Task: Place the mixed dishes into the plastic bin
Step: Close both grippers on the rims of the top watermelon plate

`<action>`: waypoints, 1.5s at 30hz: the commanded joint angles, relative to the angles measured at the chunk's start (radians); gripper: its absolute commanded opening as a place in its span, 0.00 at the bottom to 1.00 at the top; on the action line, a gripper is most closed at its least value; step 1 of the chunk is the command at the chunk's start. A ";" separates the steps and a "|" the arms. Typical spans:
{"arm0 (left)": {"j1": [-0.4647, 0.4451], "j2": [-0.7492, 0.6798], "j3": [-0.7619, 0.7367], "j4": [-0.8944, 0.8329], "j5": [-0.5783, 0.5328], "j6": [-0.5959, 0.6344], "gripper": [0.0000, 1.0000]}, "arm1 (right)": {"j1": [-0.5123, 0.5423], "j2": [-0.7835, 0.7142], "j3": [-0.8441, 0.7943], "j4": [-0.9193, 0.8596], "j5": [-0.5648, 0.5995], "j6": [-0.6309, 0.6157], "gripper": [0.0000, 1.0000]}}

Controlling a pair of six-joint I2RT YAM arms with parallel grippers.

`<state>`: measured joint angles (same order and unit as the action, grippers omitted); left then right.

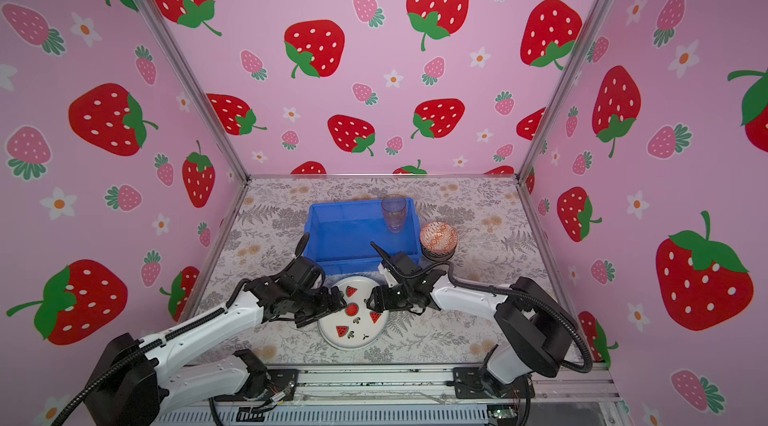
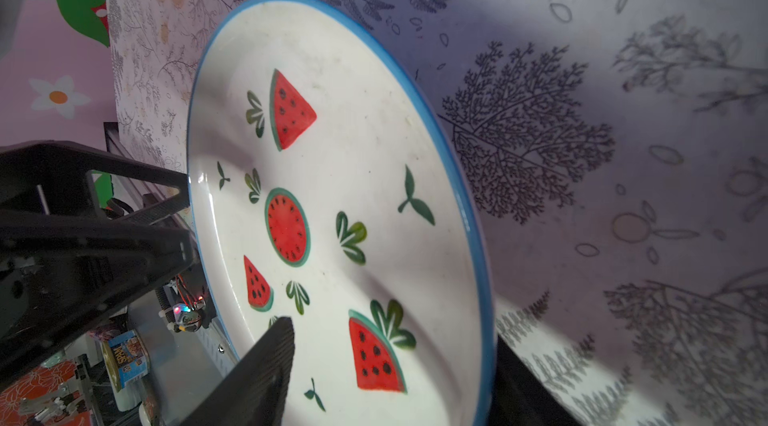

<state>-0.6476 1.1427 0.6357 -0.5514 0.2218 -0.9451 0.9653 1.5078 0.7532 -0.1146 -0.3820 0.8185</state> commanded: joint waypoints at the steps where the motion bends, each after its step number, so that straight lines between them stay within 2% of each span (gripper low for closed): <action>1: -0.024 0.025 0.031 0.079 0.032 -0.031 0.95 | 0.009 -0.038 -0.009 0.058 -0.048 0.024 0.66; 8: -0.031 0.038 0.036 0.080 0.025 -0.032 0.95 | -0.003 -0.081 -0.023 0.046 -0.012 0.030 0.54; 14: -0.034 0.042 0.038 0.078 0.021 -0.032 0.95 | -0.005 -0.088 0.005 -0.032 0.048 -0.002 0.54; 17: -0.034 0.044 0.039 0.076 0.019 -0.031 0.95 | -0.004 -0.093 0.010 -0.045 0.067 -0.006 0.59; 20: -0.035 0.045 0.040 0.076 0.019 -0.031 0.95 | -0.005 -0.092 0.011 -0.048 0.074 -0.007 0.59; 27: -0.037 0.051 0.044 0.079 0.019 -0.029 0.95 | -0.004 -0.096 -0.002 -0.008 0.038 0.010 0.52; 32: -0.039 0.061 0.051 0.082 0.020 -0.026 0.95 | -0.006 -0.099 -0.028 0.051 -0.001 0.041 0.40; 36: -0.041 0.064 0.052 0.085 0.022 -0.026 0.95 | -0.009 -0.098 -0.035 0.068 -0.009 0.049 0.36; 45: -0.046 0.079 0.061 0.092 0.022 -0.024 0.95 | -0.016 -0.124 -0.031 0.075 -0.011 0.050 0.33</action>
<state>-0.6849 1.2118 0.6498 -0.5045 0.2245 -0.9653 0.9394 1.4250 0.7124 -0.1158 -0.3264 0.8631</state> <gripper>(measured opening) 0.953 0.329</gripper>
